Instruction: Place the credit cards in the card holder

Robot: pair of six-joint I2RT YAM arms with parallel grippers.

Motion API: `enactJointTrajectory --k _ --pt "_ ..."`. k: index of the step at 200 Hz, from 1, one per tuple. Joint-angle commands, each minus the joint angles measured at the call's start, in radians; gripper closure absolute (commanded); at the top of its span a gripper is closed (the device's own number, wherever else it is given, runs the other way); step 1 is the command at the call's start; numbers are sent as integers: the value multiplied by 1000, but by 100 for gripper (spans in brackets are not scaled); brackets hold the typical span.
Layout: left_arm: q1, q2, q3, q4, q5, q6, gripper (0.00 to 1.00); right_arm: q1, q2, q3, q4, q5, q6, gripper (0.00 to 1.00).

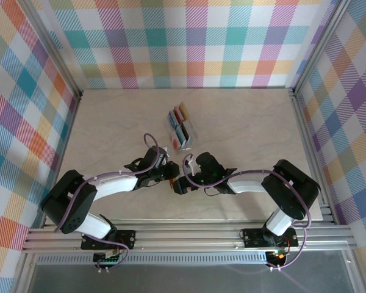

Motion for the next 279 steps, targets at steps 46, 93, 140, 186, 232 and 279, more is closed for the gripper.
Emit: enactJointTrajectory --k 46,93,140,186,232,279 --pt "4 71 -16 20 -47 63 82 13 -39 25 -92 12 -24 3" --pt "4 72 -58 43 -45 84 82 13 -97 38 -131 33 -31 0" --pt "4 89 -76 65 -40 104 83 1 -200 137 -290 192 -52 0" --pt "-27 88 -67 66 -43 127 83 -158 -216 333 -425 228 -74 0" --pt "-47 101 -44 55 -55 138 84 -283 -30 634 -523 137 -170 8" --pt "-52 99 -49 53 -61 142 84 -330 287 1025 -678 117 -234 20"
